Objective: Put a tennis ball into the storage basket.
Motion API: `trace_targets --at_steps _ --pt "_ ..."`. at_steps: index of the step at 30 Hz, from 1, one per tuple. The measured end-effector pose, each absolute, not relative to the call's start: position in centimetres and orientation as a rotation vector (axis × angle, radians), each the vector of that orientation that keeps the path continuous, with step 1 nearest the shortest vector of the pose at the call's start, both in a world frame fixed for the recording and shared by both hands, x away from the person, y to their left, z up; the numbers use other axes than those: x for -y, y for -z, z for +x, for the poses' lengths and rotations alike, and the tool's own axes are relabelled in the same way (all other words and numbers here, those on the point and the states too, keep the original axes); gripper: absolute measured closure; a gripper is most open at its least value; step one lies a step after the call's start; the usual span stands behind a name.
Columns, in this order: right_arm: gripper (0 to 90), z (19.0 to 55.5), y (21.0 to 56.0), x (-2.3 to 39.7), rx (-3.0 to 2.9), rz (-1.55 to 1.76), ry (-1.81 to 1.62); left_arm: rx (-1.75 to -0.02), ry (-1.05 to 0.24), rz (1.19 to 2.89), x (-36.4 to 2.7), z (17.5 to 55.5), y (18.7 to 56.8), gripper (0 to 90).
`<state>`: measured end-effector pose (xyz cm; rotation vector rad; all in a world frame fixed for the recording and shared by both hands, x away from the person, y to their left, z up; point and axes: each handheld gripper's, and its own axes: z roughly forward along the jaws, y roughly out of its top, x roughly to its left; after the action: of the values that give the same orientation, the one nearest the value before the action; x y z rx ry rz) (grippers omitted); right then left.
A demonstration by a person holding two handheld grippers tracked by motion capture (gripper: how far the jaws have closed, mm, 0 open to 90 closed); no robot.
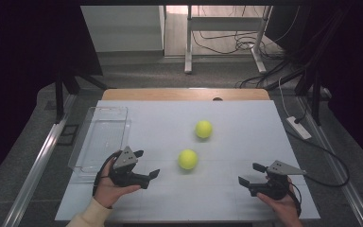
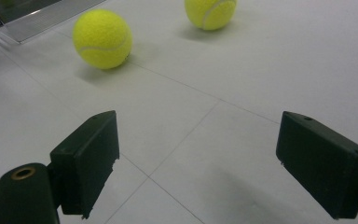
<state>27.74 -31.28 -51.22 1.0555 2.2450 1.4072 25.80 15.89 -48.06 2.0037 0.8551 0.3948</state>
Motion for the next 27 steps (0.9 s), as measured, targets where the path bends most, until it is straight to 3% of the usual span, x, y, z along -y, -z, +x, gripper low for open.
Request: trace_targets --at_steps 27 --pt "13.4 27.8 51.4 30.8 -2.269 1.041 -1.388 -0.815 -0.368 2.034 -14.6 27.0 46.6 10.2"
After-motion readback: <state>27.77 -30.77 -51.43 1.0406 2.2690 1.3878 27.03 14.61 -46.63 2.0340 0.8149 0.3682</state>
